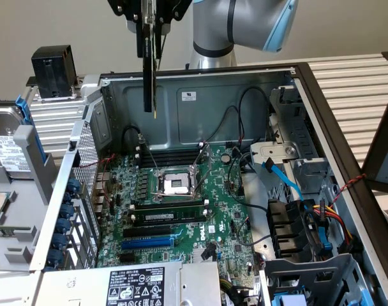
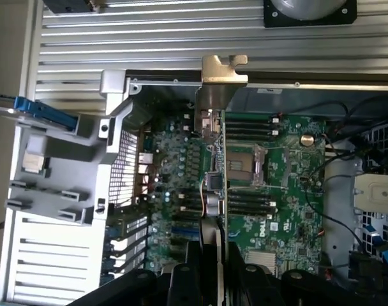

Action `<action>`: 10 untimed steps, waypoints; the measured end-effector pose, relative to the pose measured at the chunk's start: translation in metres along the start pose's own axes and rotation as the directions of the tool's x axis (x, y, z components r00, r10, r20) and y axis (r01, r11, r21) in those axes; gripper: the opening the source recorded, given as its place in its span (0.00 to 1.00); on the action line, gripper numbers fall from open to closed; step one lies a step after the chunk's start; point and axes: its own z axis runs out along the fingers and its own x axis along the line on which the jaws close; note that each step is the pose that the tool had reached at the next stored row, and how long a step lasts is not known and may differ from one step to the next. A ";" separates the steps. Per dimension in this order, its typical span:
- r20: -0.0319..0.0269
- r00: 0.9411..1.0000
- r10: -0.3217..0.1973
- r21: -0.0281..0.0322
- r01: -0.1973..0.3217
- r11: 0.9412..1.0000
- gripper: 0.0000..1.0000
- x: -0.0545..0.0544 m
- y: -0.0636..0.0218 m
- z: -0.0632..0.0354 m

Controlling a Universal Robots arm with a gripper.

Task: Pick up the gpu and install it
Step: 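Insert the gpu into the slot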

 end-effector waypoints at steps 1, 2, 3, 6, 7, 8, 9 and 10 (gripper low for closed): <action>0.000 1.000 -0.018 0.002 0.018 1.000 0.27 0.000 0.0000 0.0004; 0.000 0.999 -0.037 0.004 0.037 0.999 0.27 0.000 -0.0001 0.0009; 0.000 0.998 -0.055 0.007 0.055 0.998 0.27 0.000 -0.0001 0.0012; 0.000 0.994 -0.109 0.014 0.109 0.994 0.27 0.000 -0.0002 0.0023; 0.001 0.992 -0.128 0.016 0.128 0.992 0.27 0.000 -0.0003 0.0029; 0.002 0.989 -0.146 0.019 0.146 0.989 0.27 0.000 -0.0003 0.0032; 0.003 0.987 -0.164 0.021 0.164 0.986 0.27 0.000 -0.0003 0.0036; 0.004 0.983 -0.182 0.023 0.182 0.983 0.27 0.000 -0.0004 0.0041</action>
